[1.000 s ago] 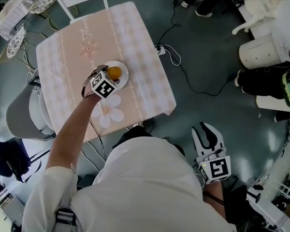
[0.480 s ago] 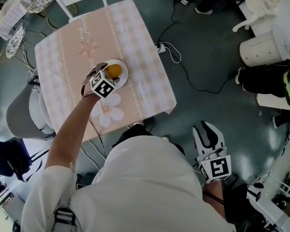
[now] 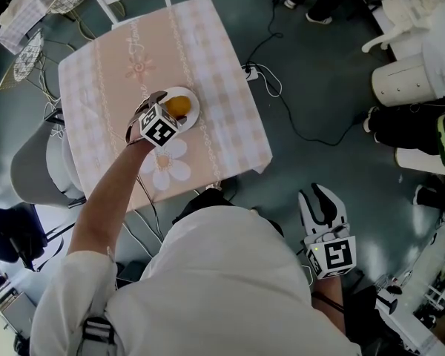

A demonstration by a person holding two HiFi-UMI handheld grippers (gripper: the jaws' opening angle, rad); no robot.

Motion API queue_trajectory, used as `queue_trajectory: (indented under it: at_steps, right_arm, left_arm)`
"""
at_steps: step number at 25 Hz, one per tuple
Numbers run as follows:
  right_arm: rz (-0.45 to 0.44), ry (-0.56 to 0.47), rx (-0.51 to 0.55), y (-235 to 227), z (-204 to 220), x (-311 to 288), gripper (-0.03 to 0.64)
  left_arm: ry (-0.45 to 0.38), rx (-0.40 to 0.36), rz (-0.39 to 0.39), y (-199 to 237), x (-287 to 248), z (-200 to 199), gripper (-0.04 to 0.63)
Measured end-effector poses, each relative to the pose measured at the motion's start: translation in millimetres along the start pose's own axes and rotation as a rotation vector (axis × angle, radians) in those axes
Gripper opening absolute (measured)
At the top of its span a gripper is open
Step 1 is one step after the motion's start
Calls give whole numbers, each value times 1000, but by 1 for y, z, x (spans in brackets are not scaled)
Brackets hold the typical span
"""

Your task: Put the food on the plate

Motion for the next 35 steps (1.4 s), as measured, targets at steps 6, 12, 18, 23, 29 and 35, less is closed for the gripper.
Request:
queue_trajectory:
  at_steps: [6, 12, 18, 23, 29, 35]
  right_arm:
    - [0, -9, 5, -2, 5, 6, 130]
    - [1, -18, 5, -6, 14, 15, 130]
    - [-7, -32, 12, -8, 22, 25, 130]
    - [-26, -49, 28, -10, 28, 34, 130]
    - [-67, -81, 60, -14, 41, 45, 129]
    - [-130, -105, 99, -23, 50, 56, 95]
  left_arm:
    - [-5, 5, -11, -3, 5, -1, 399]
    - [-12, 14, -31, -9, 10, -2, 399]
    - [-33, 27, -60, -18, 24, -5, 399]
    - [-55, 46, -88, -32, 41, -4, 399]
    - [-114, 99, -133, -61, 72, 0, 399]
    - [-207, 186, -156, -103, 117, -4, 397]
Point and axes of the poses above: the fingertips, and each gripper's own axes: x backward along the fingers, y to its left, z out of its underside, the point moved 9 cm from there along x, backward along the fingers, and after that the axes turned 8 degrees about y, right-handed, at the moved point
